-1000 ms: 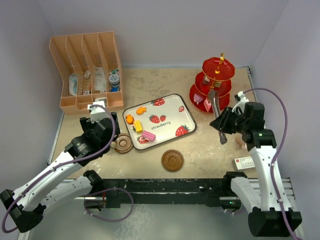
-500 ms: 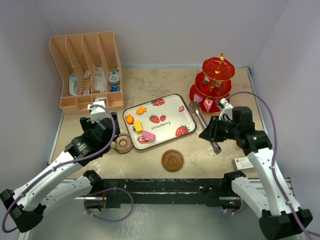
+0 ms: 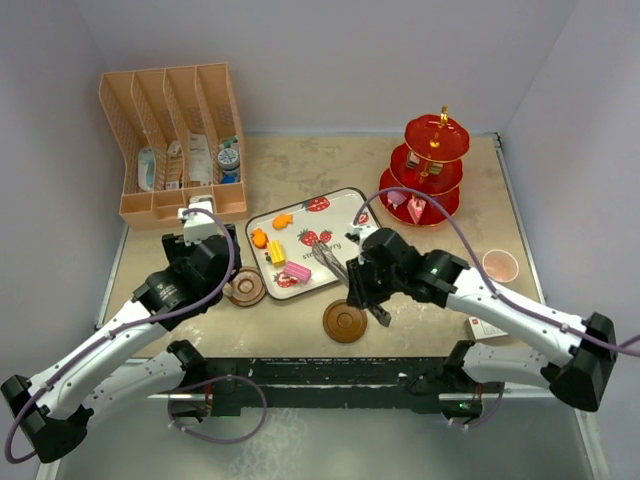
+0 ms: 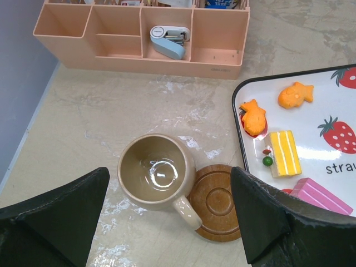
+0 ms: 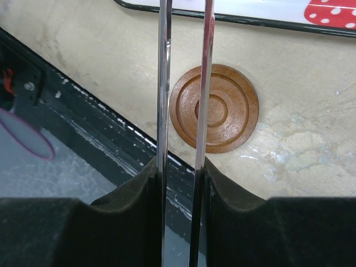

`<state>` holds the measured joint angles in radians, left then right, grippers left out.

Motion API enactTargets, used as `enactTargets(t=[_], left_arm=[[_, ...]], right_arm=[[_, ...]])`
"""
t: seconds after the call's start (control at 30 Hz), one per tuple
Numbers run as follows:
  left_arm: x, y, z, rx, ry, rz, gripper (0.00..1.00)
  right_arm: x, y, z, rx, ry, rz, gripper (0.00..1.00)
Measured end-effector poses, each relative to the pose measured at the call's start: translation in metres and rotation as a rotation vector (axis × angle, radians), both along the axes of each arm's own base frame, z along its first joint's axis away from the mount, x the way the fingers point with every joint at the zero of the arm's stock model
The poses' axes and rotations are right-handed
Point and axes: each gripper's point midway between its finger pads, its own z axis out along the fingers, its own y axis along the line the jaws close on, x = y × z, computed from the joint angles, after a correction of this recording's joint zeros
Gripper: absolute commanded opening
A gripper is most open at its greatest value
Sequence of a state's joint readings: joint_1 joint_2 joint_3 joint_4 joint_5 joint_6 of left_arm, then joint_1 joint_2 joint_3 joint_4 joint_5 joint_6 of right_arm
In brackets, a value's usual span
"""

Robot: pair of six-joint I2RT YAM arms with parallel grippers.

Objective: Serve the afternoon tea
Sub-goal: Pick up the desert from the tray.

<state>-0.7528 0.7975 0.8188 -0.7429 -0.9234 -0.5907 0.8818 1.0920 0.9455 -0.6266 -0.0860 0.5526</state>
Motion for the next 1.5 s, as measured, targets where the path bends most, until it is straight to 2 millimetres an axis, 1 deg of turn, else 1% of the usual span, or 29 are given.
enactTargets(t=[0.27,0.37,0.43,0.7,0.83,0.97,1.1,1.23,1.33,1.4,1.5], left_arm=[[0.000,0.001,0.001,0.002,-0.003,0.005,0.87],[-0.001,0.003,0.001,0.006,-0.006,0.010,0.87],[-0.001,0.004,0.002,0.008,-0.008,0.015,0.87],[-0.001,0.005,0.003,0.002,-0.017,0.026,0.87],[-0.001,0.005,0.003,-0.003,-0.019,0.030,0.87],[-0.001,0.006,0.003,0.000,-0.018,0.031,0.87],[-0.001,0.005,0.002,0.006,-0.013,0.031,0.87],[0.000,0.005,0.000,0.012,-0.007,0.032,0.87],[0.000,0.005,-0.001,0.015,-0.003,0.031,0.87],[-0.001,0.005,-0.001,0.016,-0.003,0.031,0.87],[0.000,0.005,-0.001,0.017,-0.002,0.031,0.87]], right_arm=[[-0.018,0.033,-0.035,-0.129,-0.003,0.112,0.31],[-0.017,0.040,-0.048,-0.173,-0.002,0.116,0.31],[-0.013,0.044,-0.055,-0.191,-0.004,0.102,0.31],[-0.002,0.054,-0.058,-0.177,-0.026,0.064,0.28],[-0.002,0.057,-0.066,-0.185,-0.003,0.050,0.27],[-0.002,0.059,-0.079,-0.202,0.016,0.039,0.27],[0.000,0.050,-0.091,-0.225,0.035,0.018,0.27],[0.014,0.040,-0.095,-0.228,0.044,-0.038,0.27],[0.026,0.036,-0.095,-0.215,0.040,-0.070,0.27],[0.031,0.034,-0.095,-0.210,0.039,-0.081,0.27],[0.032,0.034,-0.095,-0.206,0.035,-0.075,0.26]])
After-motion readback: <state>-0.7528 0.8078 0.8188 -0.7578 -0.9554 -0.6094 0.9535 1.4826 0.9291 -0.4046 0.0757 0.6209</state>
